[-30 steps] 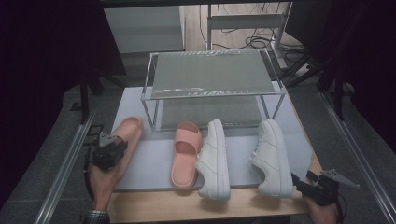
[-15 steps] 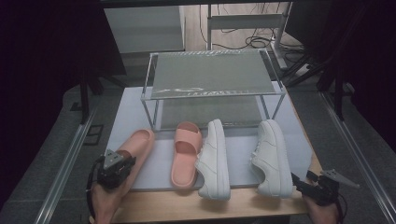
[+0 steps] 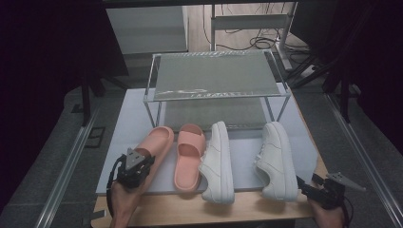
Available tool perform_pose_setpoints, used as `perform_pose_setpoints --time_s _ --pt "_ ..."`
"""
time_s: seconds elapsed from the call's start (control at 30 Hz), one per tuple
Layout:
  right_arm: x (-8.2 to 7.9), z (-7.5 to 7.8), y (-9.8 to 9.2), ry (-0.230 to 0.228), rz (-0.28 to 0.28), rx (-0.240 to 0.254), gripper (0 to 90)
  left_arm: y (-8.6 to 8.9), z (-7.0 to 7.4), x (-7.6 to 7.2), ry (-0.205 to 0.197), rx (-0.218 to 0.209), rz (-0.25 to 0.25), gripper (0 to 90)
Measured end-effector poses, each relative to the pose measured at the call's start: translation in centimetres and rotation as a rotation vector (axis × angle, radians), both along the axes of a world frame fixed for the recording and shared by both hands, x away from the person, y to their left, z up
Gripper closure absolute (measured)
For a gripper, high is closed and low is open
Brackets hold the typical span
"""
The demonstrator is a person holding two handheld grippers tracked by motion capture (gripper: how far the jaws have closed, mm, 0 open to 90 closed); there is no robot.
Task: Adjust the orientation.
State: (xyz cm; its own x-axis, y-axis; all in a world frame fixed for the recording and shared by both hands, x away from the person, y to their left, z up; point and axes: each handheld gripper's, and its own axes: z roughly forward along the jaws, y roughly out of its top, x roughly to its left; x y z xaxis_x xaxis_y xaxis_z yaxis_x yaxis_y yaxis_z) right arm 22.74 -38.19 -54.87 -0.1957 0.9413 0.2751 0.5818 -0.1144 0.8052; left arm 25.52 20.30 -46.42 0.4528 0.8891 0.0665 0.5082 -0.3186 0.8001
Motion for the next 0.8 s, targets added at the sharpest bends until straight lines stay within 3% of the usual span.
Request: perform_pose_setpoints --time_s 0.33,0.53,0.8 --pt "0.0 0.0 0.0 -0.001 0.002 -0.001 19.0 -2.1 -0.1 2.7 -0.027 0.018 0.044 86.0" --pt "0.0 0.0 0.0 -0.001 0.002 -0.001 19.0 -3.2 -0.3 4.3 -0.029 -0.013 0.05 85.9" --pt "0.0 0.0 0.0 -0.001 0.003 -0.003 19.0 -4.4 -0.1 5.9 -0.05 -0.01 0.075 86.0"
